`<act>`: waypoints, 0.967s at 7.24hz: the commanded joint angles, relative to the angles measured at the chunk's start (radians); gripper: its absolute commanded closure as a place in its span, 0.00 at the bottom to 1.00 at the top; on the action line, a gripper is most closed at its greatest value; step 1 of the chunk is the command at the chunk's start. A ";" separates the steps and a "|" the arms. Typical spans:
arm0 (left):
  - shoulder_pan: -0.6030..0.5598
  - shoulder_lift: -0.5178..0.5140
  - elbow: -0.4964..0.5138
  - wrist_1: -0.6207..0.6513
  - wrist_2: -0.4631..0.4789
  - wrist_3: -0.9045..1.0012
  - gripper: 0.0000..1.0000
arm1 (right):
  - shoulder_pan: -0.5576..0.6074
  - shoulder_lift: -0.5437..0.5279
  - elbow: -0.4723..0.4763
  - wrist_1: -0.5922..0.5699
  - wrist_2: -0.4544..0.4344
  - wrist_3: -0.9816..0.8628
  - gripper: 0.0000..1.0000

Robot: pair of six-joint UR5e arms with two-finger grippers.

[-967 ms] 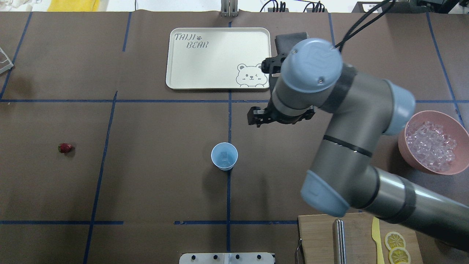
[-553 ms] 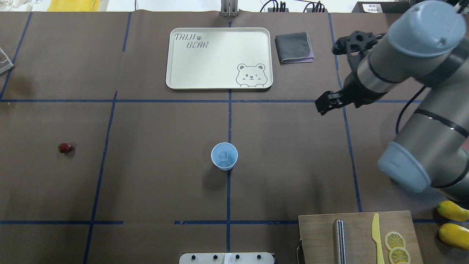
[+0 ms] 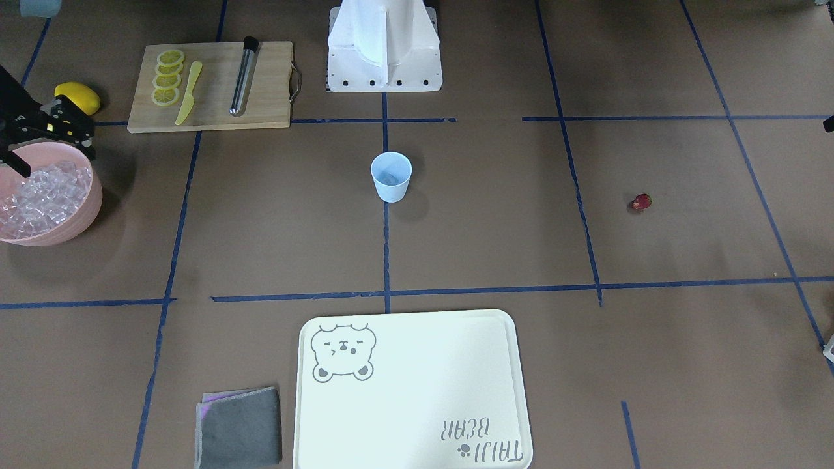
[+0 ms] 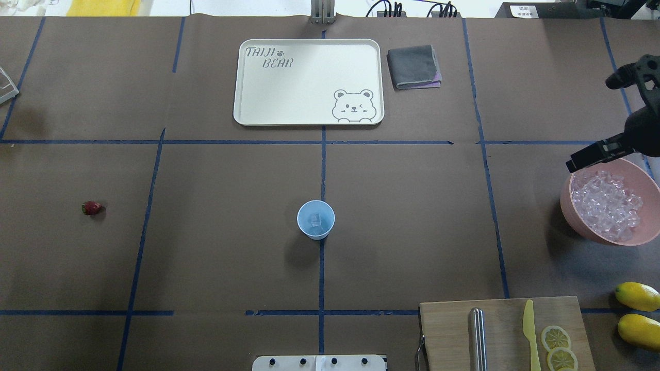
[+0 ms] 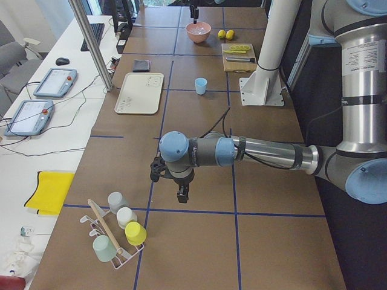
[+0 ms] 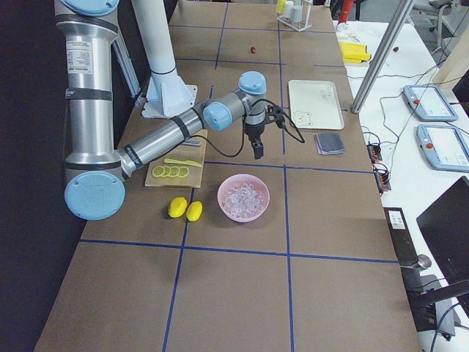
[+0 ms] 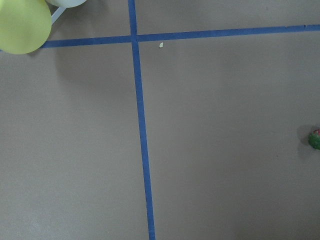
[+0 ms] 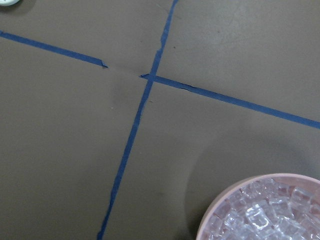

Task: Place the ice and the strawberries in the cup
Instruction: 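Move the right gripper back to the pink ice bowl, then lower the right gripper into the bowl and grasp a third batch of ice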

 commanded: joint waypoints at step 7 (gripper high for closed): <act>0.005 0.000 -0.003 -0.002 -0.002 0.001 0.00 | 0.004 -0.197 -0.201 0.415 -0.054 0.034 0.07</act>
